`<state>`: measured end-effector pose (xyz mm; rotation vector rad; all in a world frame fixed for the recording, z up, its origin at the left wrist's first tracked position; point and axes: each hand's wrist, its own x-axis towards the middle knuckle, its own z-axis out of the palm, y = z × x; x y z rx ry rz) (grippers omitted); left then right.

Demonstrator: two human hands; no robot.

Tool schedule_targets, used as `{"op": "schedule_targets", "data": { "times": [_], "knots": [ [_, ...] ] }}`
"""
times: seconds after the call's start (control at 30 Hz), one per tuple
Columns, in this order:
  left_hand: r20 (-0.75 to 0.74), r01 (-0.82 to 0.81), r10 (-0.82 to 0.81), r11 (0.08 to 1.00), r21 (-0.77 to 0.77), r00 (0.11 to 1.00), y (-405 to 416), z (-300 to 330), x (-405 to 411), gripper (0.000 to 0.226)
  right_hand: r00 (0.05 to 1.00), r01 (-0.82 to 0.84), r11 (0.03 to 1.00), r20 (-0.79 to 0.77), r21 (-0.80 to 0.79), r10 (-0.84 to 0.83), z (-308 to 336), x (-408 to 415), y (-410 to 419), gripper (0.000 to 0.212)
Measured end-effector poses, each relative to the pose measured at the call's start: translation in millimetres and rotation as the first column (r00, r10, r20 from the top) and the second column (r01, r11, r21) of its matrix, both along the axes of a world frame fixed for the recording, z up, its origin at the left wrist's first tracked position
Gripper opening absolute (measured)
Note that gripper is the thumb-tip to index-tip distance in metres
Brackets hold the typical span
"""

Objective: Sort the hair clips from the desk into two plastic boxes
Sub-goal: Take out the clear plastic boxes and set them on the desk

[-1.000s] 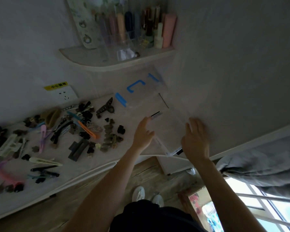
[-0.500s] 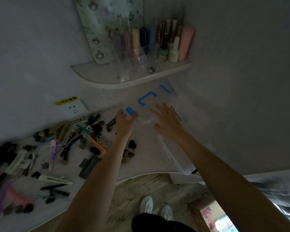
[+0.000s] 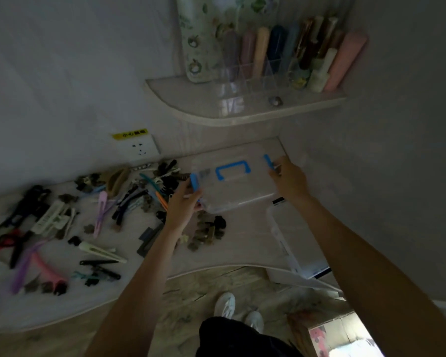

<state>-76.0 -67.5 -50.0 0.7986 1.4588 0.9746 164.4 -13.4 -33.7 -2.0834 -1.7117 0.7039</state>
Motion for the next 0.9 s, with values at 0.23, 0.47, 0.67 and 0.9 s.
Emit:
{"op": "schedule_targets", "data": {
  "times": [0.23, 0.47, 0.67, 0.9],
  "knots": [
    [0.075, -0.03, 0.033, 0.998, -0.046, 0.997, -3.7, -0.4, -8.8, 0.027, 0.956, -0.277, 0.928, 0.168, 0.25, 0.24, -0.3, -12.8, -17.0, 0.034],
    [0.053, -0.036, 0.036, 0.999, -0.001, 0.998, -7.0, -3.5, -9.7, 0.029, 0.716, -0.68, 0.699, 0.405, 0.219, 0.569, -4.0, -50.5, -43.6, 0.032],
    [0.099, -0.079, 0.083, 0.996, -0.041, 0.992, -0.4, -6.7, -6.2, 0.038, 0.817, -0.575, 0.709, 0.336, 0.407, 0.469, 20.2, -38.2, -36.0, 0.014],
    [0.127, -0.101, 0.105, 0.994, -0.036, 0.986, 5.2, -9.7, 4.0, 0.034, 0.971, -0.238, 0.858, 0.118, 0.456, 0.206, 31.7, 27.9, -37.0, 0.02]
  ]
}}
